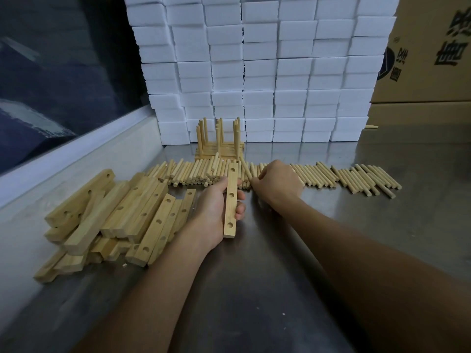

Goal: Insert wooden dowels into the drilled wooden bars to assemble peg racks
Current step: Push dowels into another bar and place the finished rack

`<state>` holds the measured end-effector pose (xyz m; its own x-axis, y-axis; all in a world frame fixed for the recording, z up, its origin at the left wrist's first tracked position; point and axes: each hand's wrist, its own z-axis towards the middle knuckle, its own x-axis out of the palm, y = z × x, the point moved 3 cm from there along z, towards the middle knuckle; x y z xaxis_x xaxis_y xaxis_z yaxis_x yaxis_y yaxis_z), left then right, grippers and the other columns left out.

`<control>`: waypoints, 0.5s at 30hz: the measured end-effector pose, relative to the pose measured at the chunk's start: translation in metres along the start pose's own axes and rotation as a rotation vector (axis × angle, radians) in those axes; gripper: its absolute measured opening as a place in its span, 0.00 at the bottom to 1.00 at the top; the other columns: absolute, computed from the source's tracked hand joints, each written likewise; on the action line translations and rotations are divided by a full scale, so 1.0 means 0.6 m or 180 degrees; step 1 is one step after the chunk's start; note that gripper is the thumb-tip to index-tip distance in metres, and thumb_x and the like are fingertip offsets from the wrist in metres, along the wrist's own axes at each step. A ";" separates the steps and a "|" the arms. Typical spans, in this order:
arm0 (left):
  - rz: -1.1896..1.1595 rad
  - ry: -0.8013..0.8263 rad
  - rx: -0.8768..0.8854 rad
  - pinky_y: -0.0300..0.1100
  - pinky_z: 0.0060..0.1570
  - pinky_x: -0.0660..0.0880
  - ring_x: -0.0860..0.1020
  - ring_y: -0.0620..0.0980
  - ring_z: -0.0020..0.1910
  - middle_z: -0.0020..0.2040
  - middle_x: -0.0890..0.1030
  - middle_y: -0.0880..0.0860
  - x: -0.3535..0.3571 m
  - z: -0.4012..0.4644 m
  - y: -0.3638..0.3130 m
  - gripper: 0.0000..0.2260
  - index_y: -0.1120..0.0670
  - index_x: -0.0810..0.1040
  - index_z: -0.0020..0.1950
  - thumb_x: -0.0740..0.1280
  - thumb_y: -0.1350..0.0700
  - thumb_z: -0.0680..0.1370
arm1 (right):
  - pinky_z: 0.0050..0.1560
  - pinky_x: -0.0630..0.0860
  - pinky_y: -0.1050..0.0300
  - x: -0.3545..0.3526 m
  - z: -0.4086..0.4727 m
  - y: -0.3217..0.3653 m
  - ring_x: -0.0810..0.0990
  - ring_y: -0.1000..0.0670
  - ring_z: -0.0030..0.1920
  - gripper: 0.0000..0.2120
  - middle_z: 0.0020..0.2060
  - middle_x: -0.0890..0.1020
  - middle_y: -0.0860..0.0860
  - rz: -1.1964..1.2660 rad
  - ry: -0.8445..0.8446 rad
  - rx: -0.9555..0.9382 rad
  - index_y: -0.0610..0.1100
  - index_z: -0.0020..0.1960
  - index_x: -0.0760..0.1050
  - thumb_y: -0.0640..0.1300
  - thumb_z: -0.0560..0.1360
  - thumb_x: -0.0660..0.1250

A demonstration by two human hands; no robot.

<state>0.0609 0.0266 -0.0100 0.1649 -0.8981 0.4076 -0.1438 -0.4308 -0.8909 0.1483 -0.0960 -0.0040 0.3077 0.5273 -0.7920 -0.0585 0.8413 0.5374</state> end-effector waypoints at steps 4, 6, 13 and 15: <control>0.0020 -0.0002 0.0003 0.37 0.20 0.65 0.70 0.48 0.22 0.32 0.75 0.55 0.000 0.001 0.000 0.16 0.60 0.77 0.53 0.54 0.50 0.85 | 0.43 0.82 0.50 -0.011 -0.008 0.000 0.81 0.47 0.39 0.10 0.36 0.82 0.49 0.0157 -0.0075 0.0032 0.44 0.43 0.80 0.51 0.72 0.70; 0.0033 0.0004 0.0022 0.37 0.20 0.65 0.70 0.48 0.22 0.32 0.75 0.55 0.000 0.001 0.000 0.16 0.60 0.77 0.52 0.55 0.51 0.85 | 0.40 0.82 0.51 -0.023 -0.013 -0.005 0.81 0.47 0.36 0.10 0.33 0.82 0.48 0.0341 -0.0186 0.0078 0.43 0.40 0.80 0.50 0.71 0.69; 0.0058 0.0011 0.0060 0.38 0.22 0.64 0.70 0.48 0.23 0.32 0.74 0.53 0.000 0.003 0.000 0.16 0.60 0.78 0.54 0.62 0.47 0.82 | 0.33 0.75 0.55 -0.069 -0.033 -0.047 0.80 0.52 0.28 0.13 0.28 0.80 0.45 0.1990 -0.0281 0.0335 0.36 0.37 0.79 0.45 0.73 0.67; 0.0125 -0.0061 0.0149 0.38 0.22 0.65 0.70 0.48 0.24 0.31 0.74 0.52 -0.002 0.003 0.001 0.15 0.61 0.77 0.55 0.70 0.49 0.78 | 0.30 0.73 0.57 -0.066 -0.045 -0.065 0.78 0.55 0.25 0.13 0.26 0.78 0.46 0.2561 -0.0122 0.0471 0.34 0.36 0.78 0.43 0.73 0.66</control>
<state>0.0625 0.0275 -0.0115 0.1788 -0.9122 0.3688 -0.1048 -0.3904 -0.9147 0.1128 -0.1464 -0.0013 0.2574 0.9563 -0.1388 -0.1501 0.1815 0.9719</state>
